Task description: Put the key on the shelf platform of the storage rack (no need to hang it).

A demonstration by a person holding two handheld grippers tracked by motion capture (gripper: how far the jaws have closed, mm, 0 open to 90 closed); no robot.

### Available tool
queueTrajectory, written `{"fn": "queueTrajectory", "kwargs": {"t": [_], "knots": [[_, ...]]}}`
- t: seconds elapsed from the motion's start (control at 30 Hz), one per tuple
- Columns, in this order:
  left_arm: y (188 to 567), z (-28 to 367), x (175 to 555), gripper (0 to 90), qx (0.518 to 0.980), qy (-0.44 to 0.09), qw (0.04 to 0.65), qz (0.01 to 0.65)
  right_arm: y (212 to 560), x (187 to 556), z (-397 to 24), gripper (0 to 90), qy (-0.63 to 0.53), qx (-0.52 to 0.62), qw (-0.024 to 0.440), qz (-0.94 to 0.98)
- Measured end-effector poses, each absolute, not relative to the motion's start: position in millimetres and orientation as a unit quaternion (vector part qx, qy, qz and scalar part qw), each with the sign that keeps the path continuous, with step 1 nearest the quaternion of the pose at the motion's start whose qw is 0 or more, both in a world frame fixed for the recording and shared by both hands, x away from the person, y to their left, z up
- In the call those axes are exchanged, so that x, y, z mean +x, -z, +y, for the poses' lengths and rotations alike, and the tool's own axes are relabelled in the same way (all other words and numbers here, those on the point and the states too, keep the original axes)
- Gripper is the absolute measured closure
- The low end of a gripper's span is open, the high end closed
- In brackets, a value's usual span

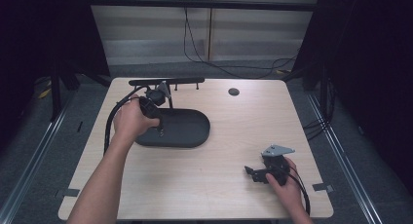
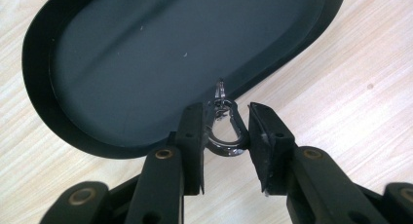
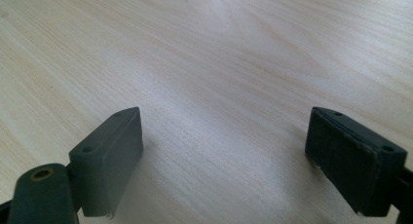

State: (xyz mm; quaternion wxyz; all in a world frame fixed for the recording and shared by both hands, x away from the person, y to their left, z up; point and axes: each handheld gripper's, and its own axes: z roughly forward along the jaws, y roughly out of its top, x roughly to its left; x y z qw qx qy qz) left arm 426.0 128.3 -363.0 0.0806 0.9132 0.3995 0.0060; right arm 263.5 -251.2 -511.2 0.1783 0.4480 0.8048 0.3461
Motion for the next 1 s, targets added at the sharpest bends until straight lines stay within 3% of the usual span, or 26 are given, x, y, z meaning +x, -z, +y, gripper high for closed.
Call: {"fn": "queueTrajectory", "kwargs": {"t": [1.0], "knots": [[395.1, 113.2, 441.2, 68.0, 0.907, -0.017, 0.087, 0.412, 511.2, 263.5, -251.2, 13.4, -0.346, 0.448, 0.178, 0.805]]}}
